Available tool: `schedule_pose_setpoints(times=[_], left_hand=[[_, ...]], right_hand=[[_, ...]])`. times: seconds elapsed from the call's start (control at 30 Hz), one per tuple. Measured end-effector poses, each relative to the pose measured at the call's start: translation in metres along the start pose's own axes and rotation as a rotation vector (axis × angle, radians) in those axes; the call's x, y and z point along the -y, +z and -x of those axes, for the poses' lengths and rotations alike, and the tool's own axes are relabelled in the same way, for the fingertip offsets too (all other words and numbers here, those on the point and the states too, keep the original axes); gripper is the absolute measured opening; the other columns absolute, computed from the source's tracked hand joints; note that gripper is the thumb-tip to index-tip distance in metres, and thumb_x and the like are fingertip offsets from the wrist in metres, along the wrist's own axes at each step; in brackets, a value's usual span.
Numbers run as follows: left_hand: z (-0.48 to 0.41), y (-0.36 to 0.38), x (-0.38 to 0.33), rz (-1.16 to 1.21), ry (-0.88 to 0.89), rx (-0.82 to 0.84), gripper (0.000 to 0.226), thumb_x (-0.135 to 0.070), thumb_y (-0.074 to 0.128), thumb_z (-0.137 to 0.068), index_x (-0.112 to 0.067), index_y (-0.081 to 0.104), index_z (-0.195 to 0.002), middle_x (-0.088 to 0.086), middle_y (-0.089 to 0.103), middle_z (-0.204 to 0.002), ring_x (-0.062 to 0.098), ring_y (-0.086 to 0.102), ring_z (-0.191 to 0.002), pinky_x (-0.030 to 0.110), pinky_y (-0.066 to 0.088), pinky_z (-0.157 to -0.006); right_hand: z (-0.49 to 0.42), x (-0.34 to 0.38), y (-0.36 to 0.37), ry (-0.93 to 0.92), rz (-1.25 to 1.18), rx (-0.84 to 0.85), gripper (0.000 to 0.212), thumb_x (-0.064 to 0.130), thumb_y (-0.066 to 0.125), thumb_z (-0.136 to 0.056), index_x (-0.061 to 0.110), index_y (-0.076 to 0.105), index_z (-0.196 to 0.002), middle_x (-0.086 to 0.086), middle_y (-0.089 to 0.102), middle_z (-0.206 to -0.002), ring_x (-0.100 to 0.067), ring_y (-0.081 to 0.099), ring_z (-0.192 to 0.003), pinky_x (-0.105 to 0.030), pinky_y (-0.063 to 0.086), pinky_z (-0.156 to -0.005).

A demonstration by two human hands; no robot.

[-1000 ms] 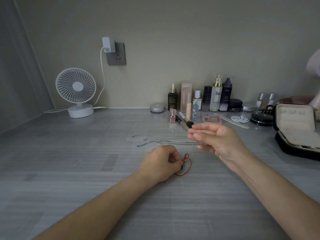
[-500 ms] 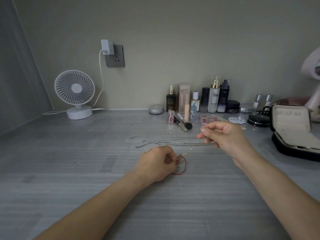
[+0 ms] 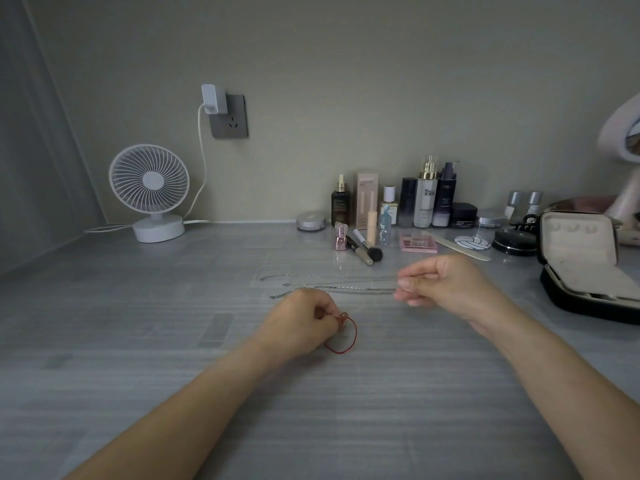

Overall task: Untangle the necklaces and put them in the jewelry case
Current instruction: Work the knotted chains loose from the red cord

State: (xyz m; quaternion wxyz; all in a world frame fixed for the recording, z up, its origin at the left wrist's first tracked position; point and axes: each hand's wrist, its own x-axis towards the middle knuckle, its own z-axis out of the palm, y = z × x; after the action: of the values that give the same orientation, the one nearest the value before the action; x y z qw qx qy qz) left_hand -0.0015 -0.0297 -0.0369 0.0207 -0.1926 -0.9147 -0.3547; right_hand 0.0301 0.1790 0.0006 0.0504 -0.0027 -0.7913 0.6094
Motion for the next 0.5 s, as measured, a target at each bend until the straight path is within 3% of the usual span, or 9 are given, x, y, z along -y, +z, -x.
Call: schedule_pose_setpoints(times=[0.13, 0.2, 0.27, 0.4, 0.5], left_hand=[[-0.003, -0.003, -0.003, 0.191, -0.085, -0.017, 0.030, -0.005, 0.053, -0.083, -0.023, 0.057, -0.060, -0.007, 0.055, -0.056, -0.002, 0.046, -0.038, 0.012, 0.036, -0.043], [-0.003, -0.003, -0.006, 0.321, -0.140, -0.003, 0.031, -0.001, 0.050, -0.085, -0.018, 0.057, -0.060, -0.002, 0.057, -0.060, 0.001, 0.048, -0.044, 0.014, 0.038, -0.046], [-0.003, -0.002, -0.008, 0.423, -0.169, 0.010, 0.032, 0.001, 0.047, -0.085, -0.015, 0.057, -0.060, 0.002, 0.058, -0.061, 0.012, 0.049, -0.055, 0.021, 0.038, -0.053], [-0.002, -0.002, -0.009, 0.532, -0.171, 0.031, 0.032, 0.002, 0.045, -0.085, -0.013, 0.059, -0.061, 0.004, 0.059, -0.063, 0.012, 0.048, -0.055, 0.023, 0.039, -0.055], [-0.001, 0.000, -0.010, 0.538, -0.155, 0.056, 0.027, -0.002, 0.047, -0.085, -0.013, 0.059, -0.063, 0.004, 0.059, -0.065, 0.012, 0.048, -0.057, 0.022, 0.037, -0.055]], right_hand=[[-0.005, -0.008, 0.000, 0.052, 0.302, 0.031, 0.009, 0.010, 0.058, -0.088, 0.004, 0.060, -0.082, -0.007, 0.064, -0.061, -0.004, 0.059, -0.039, -0.014, 0.041, -0.036], [-0.007, -0.012, -0.001, 0.088, 0.478, 0.067, 0.017, 0.016, 0.056, -0.090, 0.009, 0.059, -0.075, 0.000, 0.063, -0.054, -0.003, 0.056, -0.036, -0.014, 0.036, -0.034], [-0.008, -0.016, -0.001, 0.112, 0.624, 0.097, 0.021, 0.019, 0.054, -0.090, 0.013, 0.058, -0.071, 0.005, 0.060, -0.048, -0.002, 0.052, -0.034, -0.015, 0.035, -0.037], [-0.007, -0.021, 0.002, 0.084, 0.836, 0.111, 0.019, 0.025, 0.056, -0.086, 0.018, 0.058, -0.068, 0.006, 0.057, -0.040, -0.006, 0.048, -0.033, -0.020, 0.041, -0.048], [-0.006, -0.023, 0.006, 0.004, 0.943, 0.041, 0.024, 0.040, 0.060, -0.082, 0.024, 0.058, -0.065, 0.007, 0.060, -0.054, -0.010, 0.058, -0.056, -0.025, 0.048, -0.061]])
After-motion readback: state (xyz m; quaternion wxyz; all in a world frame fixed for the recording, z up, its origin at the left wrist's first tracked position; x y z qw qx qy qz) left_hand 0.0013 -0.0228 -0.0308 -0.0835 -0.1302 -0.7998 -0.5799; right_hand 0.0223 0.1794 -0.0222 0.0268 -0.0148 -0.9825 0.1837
